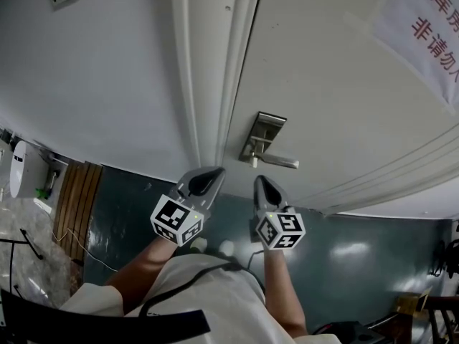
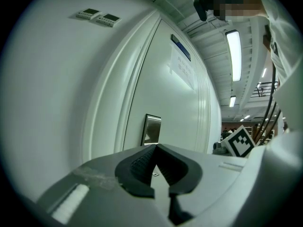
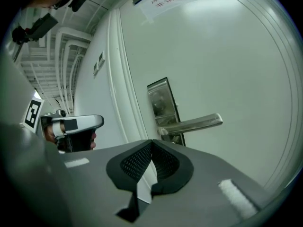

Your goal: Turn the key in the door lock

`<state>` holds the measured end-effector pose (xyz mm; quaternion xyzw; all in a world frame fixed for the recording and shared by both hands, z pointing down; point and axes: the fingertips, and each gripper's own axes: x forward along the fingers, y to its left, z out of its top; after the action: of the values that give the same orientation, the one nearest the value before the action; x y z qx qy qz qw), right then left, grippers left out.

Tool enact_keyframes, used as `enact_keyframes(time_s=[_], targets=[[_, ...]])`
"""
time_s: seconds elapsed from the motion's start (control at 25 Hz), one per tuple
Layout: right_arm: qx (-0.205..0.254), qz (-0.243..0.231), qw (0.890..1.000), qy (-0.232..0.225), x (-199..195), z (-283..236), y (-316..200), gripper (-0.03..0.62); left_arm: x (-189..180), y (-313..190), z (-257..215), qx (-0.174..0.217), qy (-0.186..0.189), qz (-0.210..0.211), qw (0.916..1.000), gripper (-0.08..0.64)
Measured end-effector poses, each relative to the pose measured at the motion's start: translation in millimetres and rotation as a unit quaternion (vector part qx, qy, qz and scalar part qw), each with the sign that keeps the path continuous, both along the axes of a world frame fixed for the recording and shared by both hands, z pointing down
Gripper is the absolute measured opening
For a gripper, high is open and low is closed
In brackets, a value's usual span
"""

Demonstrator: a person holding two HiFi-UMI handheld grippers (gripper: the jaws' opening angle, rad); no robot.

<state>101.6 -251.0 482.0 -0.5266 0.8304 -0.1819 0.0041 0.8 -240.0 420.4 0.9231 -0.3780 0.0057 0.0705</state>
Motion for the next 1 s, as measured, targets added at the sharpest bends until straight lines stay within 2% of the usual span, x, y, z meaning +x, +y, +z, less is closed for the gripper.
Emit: enact_keyframes(time_s=[0.16,0.28,0.44,0.52,0.72,0.84,1.0], targets=[[-0.007,-0.009,1.0,-0.017,1.1,9.6,-10.3,0.009,7.0,0.1,1.9,-0.001,0.001,-0.003,1.0,0.006],[-0.018,-0.009,0.999,-0.047,0.5,17.0,-19.1,0.011,10.4,-1.8,7.0,-0.01,0.005,-0.009,0.9999,0.006],[-0.049,-0.005,0.992,-0.119,-0.9,32.6,-31.3,0.111,11.0,-2.1,11.7,-0.015,0.003,-0.017,0.9997,0.006],[-0.068,0.0,0.984,-0.167,-0.4,43.1,-36.5,0.146,8.1,-1.5,13.7,-0.017,-0.001,-0.021,0.9996,0.005],[-0.1,0.005,0.954,-0.282,0.7,60.3,-48.3,0.176,-0.7,-1.6,16.8,-0.02,-0.007,-0.031,0.9993,0.005],[-0.12,0.02,0.94,-0.319,4.2,72.7,-54.6,0.179,-3.6,-1.8,17.4,-0.021,-0.01,-0.032,0.9992,0.005],[-0.132,0.024,0.927,-0.351,4.0,81.6,-61.1,0.178,-5.6,-2.9,20.6,-0.024,-0.013,-0.032,0.9991,0.006]])
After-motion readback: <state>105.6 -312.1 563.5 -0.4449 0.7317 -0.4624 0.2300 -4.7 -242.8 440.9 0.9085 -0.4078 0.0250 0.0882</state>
